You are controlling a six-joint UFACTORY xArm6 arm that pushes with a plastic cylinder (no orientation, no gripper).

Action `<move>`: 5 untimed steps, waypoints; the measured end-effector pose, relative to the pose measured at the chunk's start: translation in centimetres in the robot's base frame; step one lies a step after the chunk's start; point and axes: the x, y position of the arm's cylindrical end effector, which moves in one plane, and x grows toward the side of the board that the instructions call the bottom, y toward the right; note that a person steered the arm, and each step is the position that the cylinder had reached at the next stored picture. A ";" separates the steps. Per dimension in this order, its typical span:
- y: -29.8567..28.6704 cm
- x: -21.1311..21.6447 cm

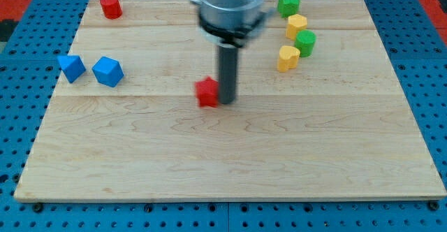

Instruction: Move the red star parallel to the blue cube

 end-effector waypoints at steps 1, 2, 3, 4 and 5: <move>-4.4 -1.0; -5.9 -1.1; -6.9 0.4; -9.0 -1.8; -5.9 -1.6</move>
